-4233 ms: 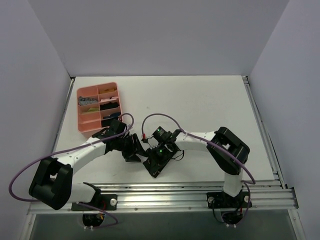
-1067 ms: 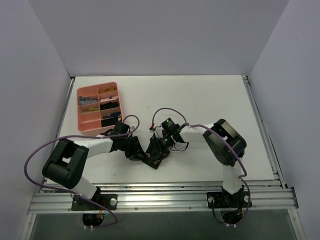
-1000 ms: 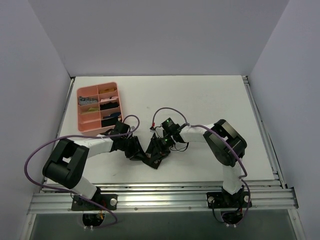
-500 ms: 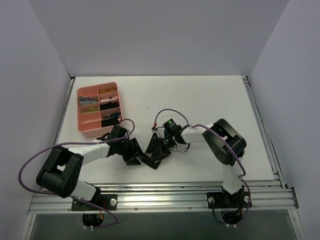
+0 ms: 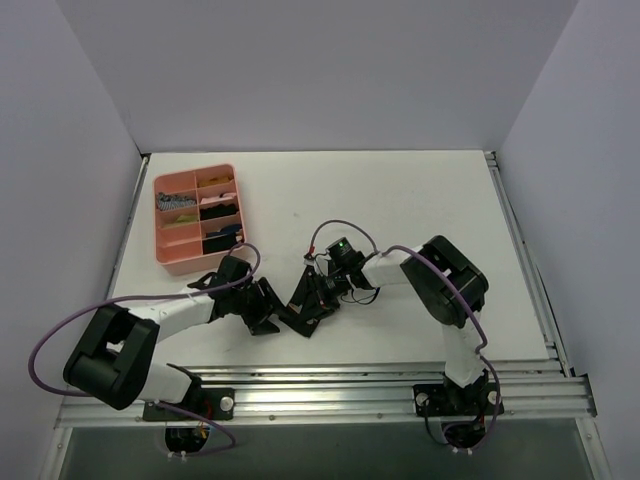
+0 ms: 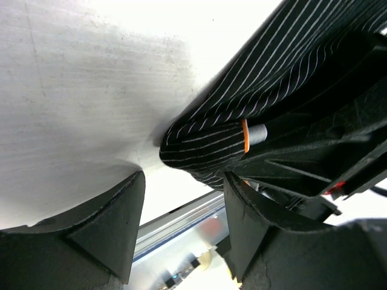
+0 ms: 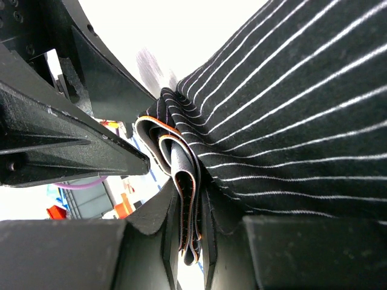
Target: Roll the underwear
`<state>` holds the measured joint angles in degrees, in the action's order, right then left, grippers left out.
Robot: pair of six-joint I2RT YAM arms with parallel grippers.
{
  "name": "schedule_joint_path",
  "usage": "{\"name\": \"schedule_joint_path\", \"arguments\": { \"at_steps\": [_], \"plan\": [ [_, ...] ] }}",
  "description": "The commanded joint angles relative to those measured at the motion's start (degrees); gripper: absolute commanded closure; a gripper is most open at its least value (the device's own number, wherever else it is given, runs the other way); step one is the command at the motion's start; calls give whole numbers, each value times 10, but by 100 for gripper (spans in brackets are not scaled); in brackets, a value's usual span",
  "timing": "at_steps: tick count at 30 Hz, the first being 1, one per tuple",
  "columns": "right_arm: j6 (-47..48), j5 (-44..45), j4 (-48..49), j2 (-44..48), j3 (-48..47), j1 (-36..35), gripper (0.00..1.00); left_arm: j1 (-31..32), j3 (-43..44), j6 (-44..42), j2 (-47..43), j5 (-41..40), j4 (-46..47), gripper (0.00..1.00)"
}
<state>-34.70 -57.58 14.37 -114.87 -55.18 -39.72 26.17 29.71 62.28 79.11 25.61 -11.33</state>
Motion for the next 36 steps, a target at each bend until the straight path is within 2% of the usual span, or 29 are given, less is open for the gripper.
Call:
{"name": "schedule_joint_path", "arguments": {
  "at_steps": [1, 9, 16, 19, 23, 27, 36],
  "plan": [
    [11, 57, -6, -24, 16, -1, 100, 1, 10, 16, 23, -54, 4, 36],
    [-17, 48, 26, -24, 25, -2, 100, 2, -16, 67, 41, -78, 47, 39],
    [-55, 38, 66, -19, 32, -2, 100, 13, -19, 72, 71, -88, 69, 54],
    [-58, 30, 69, -17, 31, -3, 98, 18, -18, 73, 73, -92, 76, 64],
    [-28, 48, 20, 8, 24, -2, 79, 20, 3, 63, 75, -104, 36, 84],
    [31, 86, -65, 30, -7, -1, 71, 21, 26, 42, 72, -116, -5, 95],
    [101, 143, -167, 62, -24, -2, 68, 27, 68, 21, 72, -128, -61, 98]
  ]
}}
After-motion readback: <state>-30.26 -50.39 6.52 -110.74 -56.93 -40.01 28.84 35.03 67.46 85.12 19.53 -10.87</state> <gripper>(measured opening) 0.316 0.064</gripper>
